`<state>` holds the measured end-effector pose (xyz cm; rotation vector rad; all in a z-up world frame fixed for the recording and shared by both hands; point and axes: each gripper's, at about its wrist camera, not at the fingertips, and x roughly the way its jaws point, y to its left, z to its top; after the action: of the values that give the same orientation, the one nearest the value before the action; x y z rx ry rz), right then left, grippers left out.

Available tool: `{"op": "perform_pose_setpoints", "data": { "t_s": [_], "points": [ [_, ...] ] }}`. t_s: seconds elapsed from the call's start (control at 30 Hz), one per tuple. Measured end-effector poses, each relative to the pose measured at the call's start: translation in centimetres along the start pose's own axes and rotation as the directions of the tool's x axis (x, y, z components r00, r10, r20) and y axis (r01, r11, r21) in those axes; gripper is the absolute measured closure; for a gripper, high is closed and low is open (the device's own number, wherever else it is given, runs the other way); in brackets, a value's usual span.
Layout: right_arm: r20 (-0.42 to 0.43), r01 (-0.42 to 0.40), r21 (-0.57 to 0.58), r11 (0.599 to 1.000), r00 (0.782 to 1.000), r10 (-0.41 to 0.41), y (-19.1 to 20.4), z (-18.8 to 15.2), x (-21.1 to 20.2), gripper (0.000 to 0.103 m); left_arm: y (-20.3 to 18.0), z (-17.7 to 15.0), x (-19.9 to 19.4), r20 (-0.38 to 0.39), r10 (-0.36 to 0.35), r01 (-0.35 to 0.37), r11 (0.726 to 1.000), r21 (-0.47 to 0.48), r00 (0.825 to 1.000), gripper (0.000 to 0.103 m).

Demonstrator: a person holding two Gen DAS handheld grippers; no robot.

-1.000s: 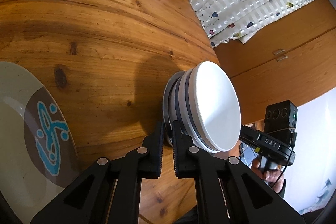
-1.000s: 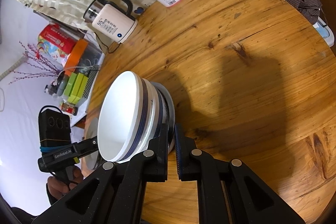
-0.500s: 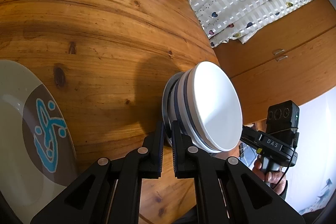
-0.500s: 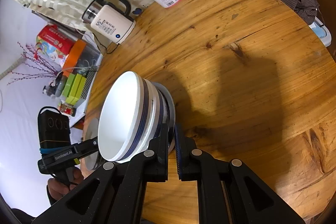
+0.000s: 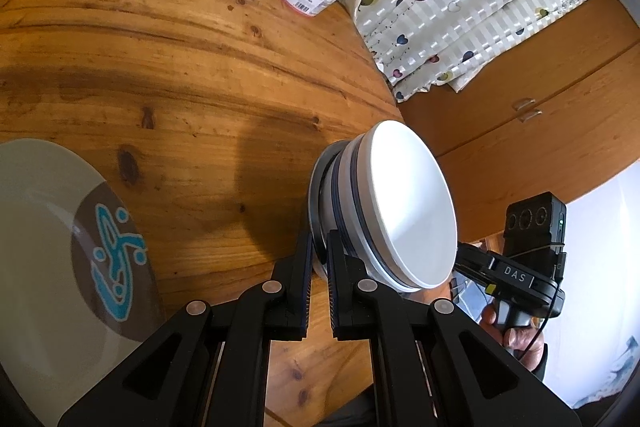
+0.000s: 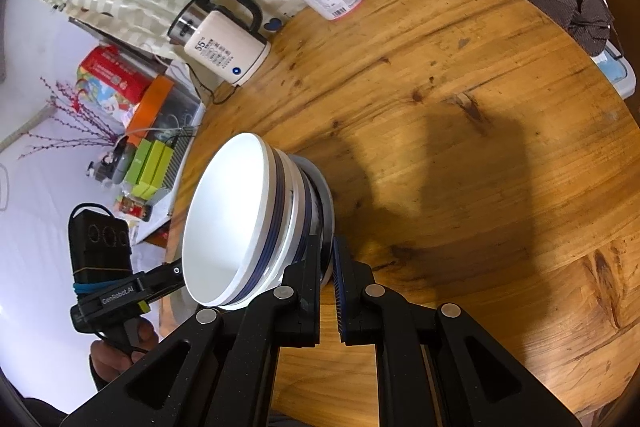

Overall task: Organize plates and bowls
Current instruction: 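Carry the steel bowl stack over the beige plate stack with the right gripper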

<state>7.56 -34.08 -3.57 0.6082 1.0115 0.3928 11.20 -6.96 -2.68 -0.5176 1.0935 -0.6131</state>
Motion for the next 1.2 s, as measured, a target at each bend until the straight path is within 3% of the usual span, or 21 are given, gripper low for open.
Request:
{"op": "perform_pose_setpoints", "data": {
  "t_s": [0.63, 1.2],
  "points": [
    [-0.037, -0.05, -0.104, 0.993, 0.998, 0.046, 6.5, 0.5, 2.0, 0.095, 1.9, -0.8, -6.8, 0.121, 0.044, -0.039, 0.998, -0.04, 0.992, 0.098],
    [-0.178, -0.135, -0.184, 0.974, 0.979, 0.102, 12.8, -0.5, 8.0, 0.095, 7.3, -3.7, -13.4, 0.208, 0.16, -0.125, 0.977, -0.172, 0.965, 0.098]
  ]
}}
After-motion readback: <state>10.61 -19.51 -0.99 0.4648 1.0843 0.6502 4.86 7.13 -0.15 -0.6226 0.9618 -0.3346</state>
